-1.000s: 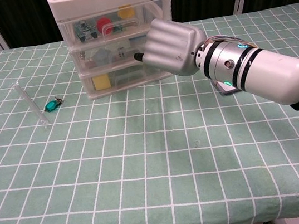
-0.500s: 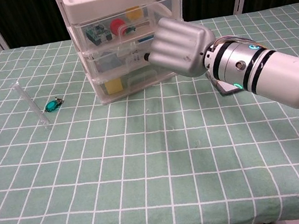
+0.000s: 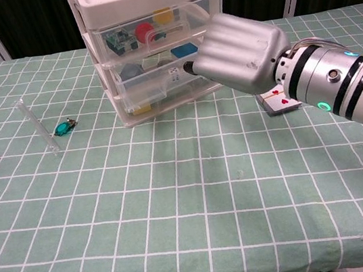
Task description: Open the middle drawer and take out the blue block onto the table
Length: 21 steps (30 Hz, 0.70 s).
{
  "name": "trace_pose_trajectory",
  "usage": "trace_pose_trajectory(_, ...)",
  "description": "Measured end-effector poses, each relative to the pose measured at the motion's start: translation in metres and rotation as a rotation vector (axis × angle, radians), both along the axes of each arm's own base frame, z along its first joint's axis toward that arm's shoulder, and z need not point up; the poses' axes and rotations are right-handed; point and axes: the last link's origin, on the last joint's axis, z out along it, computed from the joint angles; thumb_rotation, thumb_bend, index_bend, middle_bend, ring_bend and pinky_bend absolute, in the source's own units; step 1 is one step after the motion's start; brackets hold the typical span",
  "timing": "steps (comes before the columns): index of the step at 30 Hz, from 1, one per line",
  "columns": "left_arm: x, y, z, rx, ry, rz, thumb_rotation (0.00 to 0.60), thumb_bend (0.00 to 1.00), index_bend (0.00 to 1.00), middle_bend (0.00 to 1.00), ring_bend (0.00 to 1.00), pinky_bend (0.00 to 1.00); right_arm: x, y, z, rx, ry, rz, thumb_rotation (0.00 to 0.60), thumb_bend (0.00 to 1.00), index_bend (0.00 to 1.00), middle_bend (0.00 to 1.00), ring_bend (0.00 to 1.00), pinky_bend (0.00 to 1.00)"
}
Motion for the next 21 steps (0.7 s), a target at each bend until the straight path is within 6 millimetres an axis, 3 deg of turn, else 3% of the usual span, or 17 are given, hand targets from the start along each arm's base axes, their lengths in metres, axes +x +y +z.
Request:
trace_pose_trajectory(6, 0.002, 0.003, -0.001, -0.011, 0.004, 0.006, 0.6, 0.13, 0.35, 0.31, 0.24, 0.23, 0.001, 0.011, 0.023, 0.116, -0.24, -0.133, 0.6, 0.47, 0.16, 0.94, 1.0, 1.0)
trace_pose_trajectory(11, 0.007, 0.007, -0.001, -0.022, 0.013, -0.004, 0.6, 0.13, 0.35, 0.31, 0.24, 0.23, -0.005, 0.002, 0.038, 0.194, -0.375, -0.281, 0.6, 0.47, 0.16, 0.94, 1.0, 1.0)
trace_pose_trajectory(21, 0.013, 0.01, 0.002, -0.031, 0.029, 0.001, 0.6, 0.13, 0.35, 0.31, 0.24, 0.23, -0.005, -0.024, 0.034, 0.281, -0.432, -0.399, 0.6, 0.48, 0.16, 0.94, 1.0, 1.0)
